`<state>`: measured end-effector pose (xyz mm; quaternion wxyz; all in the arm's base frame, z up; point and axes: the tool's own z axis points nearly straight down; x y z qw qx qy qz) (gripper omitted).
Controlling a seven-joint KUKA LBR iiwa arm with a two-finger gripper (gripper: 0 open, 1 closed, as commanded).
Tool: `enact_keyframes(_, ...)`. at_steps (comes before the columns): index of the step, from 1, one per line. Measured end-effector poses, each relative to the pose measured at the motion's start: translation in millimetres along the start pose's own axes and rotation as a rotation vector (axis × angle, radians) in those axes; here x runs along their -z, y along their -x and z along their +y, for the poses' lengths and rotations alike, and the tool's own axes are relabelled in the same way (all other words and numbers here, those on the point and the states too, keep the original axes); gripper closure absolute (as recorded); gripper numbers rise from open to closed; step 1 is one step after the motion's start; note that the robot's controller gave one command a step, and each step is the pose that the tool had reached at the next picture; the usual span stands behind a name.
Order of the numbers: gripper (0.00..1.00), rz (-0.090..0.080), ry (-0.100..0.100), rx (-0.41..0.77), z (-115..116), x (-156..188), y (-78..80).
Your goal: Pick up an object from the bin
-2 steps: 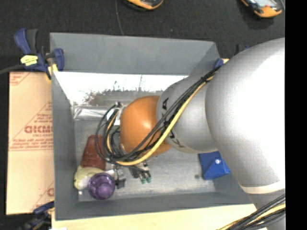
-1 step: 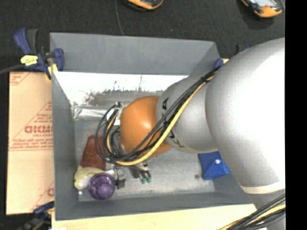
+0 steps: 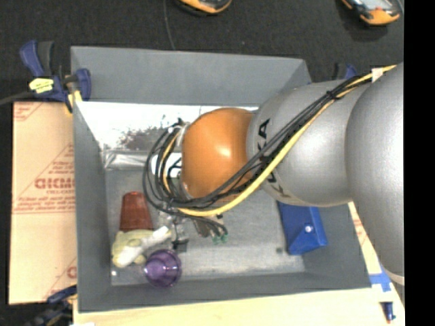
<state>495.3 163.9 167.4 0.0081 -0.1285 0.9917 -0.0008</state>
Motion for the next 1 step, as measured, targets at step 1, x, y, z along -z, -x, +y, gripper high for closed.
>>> enact_keyframes(1, 1.00, -0.001, 0.000, 0.107, -2.2, 86.4, 0.8)
